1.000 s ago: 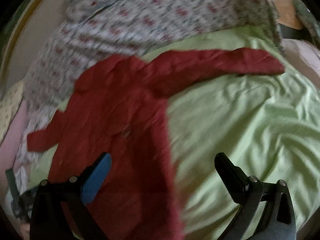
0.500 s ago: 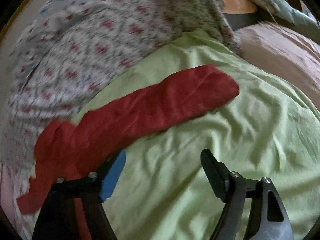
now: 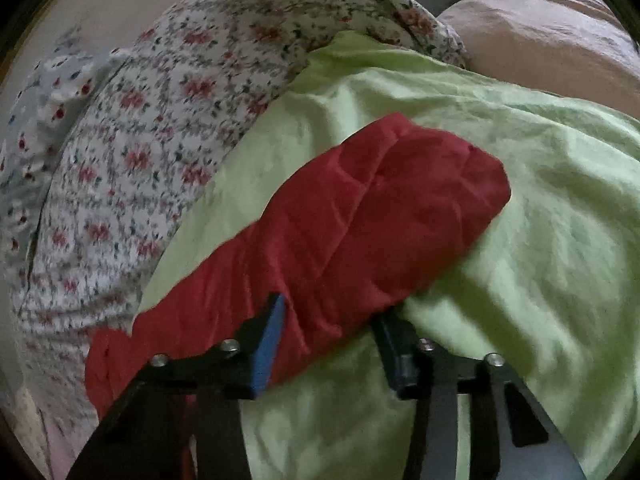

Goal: Fold large clothes

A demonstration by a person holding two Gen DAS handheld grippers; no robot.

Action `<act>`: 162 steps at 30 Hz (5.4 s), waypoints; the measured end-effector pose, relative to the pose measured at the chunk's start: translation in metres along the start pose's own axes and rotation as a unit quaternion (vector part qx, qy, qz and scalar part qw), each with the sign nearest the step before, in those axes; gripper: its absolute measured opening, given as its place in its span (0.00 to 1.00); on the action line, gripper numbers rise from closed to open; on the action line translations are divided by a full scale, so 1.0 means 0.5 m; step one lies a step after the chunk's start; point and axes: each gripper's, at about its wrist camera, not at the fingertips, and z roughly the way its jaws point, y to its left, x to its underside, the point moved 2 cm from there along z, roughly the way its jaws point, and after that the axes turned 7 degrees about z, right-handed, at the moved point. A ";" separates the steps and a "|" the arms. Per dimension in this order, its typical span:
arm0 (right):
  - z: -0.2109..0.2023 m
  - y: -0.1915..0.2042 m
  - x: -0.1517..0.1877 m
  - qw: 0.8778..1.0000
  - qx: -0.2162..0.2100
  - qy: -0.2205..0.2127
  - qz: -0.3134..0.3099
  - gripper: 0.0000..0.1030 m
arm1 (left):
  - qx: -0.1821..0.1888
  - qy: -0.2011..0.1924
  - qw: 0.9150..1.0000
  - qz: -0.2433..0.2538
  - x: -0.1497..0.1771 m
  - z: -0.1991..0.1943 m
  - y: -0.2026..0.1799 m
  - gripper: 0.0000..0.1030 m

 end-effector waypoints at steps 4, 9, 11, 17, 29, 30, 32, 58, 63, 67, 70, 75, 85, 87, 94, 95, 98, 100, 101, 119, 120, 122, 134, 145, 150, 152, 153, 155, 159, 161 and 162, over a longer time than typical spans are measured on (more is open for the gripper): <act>-0.007 0.026 -0.009 0.999 0.008 -0.018 -0.027 0.14 | 0.002 0.003 1.000 -0.008 0.008 0.003 0.007 1.00; -0.039 0.104 0.006 0.993 0.008 -0.029 -0.111 0.09 | 0.013 -0.001 1.000 -0.028 0.010 -0.001 0.019 1.00; -0.051 0.145 0.019 0.988 0.006 -0.029 -0.150 0.09 | 0.017 -0.003 0.999 -0.038 0.008 -0.001 0.026 1.00; -0.107 0.293 0.102 0.964 -0.038 -0.026 -0.260 0.08 | 0.027 0.012 0.998 -0.053 0.019 0.007 0.042 1.00; -0.135 0.538 0.386 0.914 -0.157 0.065 -0.369 0.06 | 0.072 -0.001 0.994 -0.077 0.012 0.002 0.082 1.00; -0.129 0.554 0.415 0.909 -0.165 0.075 -0.375 0.06 | 0.079 -0.005 0.994 -0.078 0.009 0.000 0.085 1.00; -0.119 0.568 0.465 0.902 -0.175 0.096 -0.383 0.06 | 0.081 -0.013 0.994 -0.076 0.002 -0.004 0.093 1.00; 0.013 0.651 0.852 0.818 -0.269 0.288 -0.418 0.06 | 0.238 -0.052 0.956 -0.166 -0.185 0.077 0.239 1.00; 0.026 0.649 0.868 0.816 -0.273 0.298 -0.413 0.06 | 0.282 -0.031 0.941 -0.184 -0.242 0.151 0.247 0.88; 0.031 0.644 0.869 0.816 -0.274 0.302 -0.410 0.08 | 0.310 -0.014 0.932 -0.186 -0.269 0.192 0.236 0.40; 0.030 0.642 0.868 0.817 -0.270 0.303 -0.410 0.12 | 0.320 -0.016 0.929 -0.187 -0.274 0.199 0.231 0.18; 0.025 0.617 0.840 0.830 -0.251 0.305 -0.393 0.28 | 0.288 -0.042 0.944 -0.154 -0.286 0.169 0.231 0.12; -0.001 0.558 0.603 0.913 -0.150 0.140 -0.353 0.46 | 0.191 -0.072 0.973 -0.108 -0.302 0.157 0.256 0.12; 0.016 0.552 0.565 0.921 -0.129 0.116 -0.350 0.46 | 0.177 -0.073 0.976 -0.099 -0.298 0.165 0.251 0.13; 0.114 0.518 0.576 0.920 -0.056 0.140 -0.363 0.46 | 0.106 -0.104 0.984 -0.102 -0.286 0.119 0.269 0.26; 0.121 0.516 0.584 0.917 -0.050 0.140 -0.369 0.47 | 0.098 -0.113 0.983 -0.104 -0.284 0.104 0.275 0.26; 0.130 0.514 0.596 0.913 -0.041 0.136 -0.383 0.50 | 0.124 -0.160 0.973 -0.109 -0.287 0.044 0.290 0.26; 0.133 0.509 0.601 0.910 -0.037 0.136 -0.389 0.52 | 0.150 -0.161 0.971 -0.098 -0.294 0.038 0.270 0.26; 0.135 0.508 0.604 0.909 -0.035 0.135 -0.392 0.52 | 0.158 -0.154 0.972 -0.087 -0.297 0.045 0.250 0.26; 0.069 0.565 0.676 0.885 -0.072 0.111 -0.445 0.52 | 0.135 -0.069 0.988 -0.010 -0.249 0.193 0.140 0.27; 0.079 0.566 0.686 0.882 -0.065 0.118 -0.452 0.52 | 0.141 -0.069 0.987 -0.014 -0.246 0.195 0.144 0.26; 0.110 0.559 0.697 0.878 -0.039 0.132 -0.458 0.52 | 0.149 -0.068 0.986 -0.020 -0.243 0.195 0.149 0.26; 0.115 0.543 0.689 0.889 -0.049 0.146 -0.431 0.52 | 0.211 -0.083 0.971 -0.074 -0.222 0.153 0.180 0.50; -0.006 0.515 0.660 0.901 -0.104 0.155 -0.393 0.52 | 0.190 -0.079 0.968 -0.143 -0.168 0.135 0.280 0.62; -0.063 0.504 0.675 0.895 -0.125 0.156 -0.399 0.53 | 0.150 -0.082 0.964 -0.202 -0.128 0.140 0.384 0.74; -0.078 0.498 0.684 0.892 -0.130 0.158 -0.403 0.53 | 0.136 -0.083 0.960 -0.229 -0.113 0.141 0.429 0.79; -0.086 0.495 0.690 0.890 -0.134 0.160 -0.405 0.53 | 0.126 -0.084 0.958 -0.244 -0.105 0.141 0.454 0.80; -0.096 0.488 0.701 0.888 -0.136 0.164 -0.407 0.53 | 0.101 -0.087 0.953 -0.271 -0.090 0.143 0.510 0.80; -0.111 0.479 0.723 0.883 -0.137 0.171 -0.416 0.53 | 0.067 -0.080 0.939 -0.327 -0.073 0.161 0.610 0.80; -0.112 0.475 0.728 0.882 -0.138 0.177 -0.414 0.53 | 0.063 -0.084 0.929 -0.355 -0.068 0.168 0.660 0.80; -0.112 0.473 0.729 0.883 -0.138 0.179 -0.412 0.53 | 0.050 -0.086 0.924 -0.369 -0.066 0.171 0.689 0.80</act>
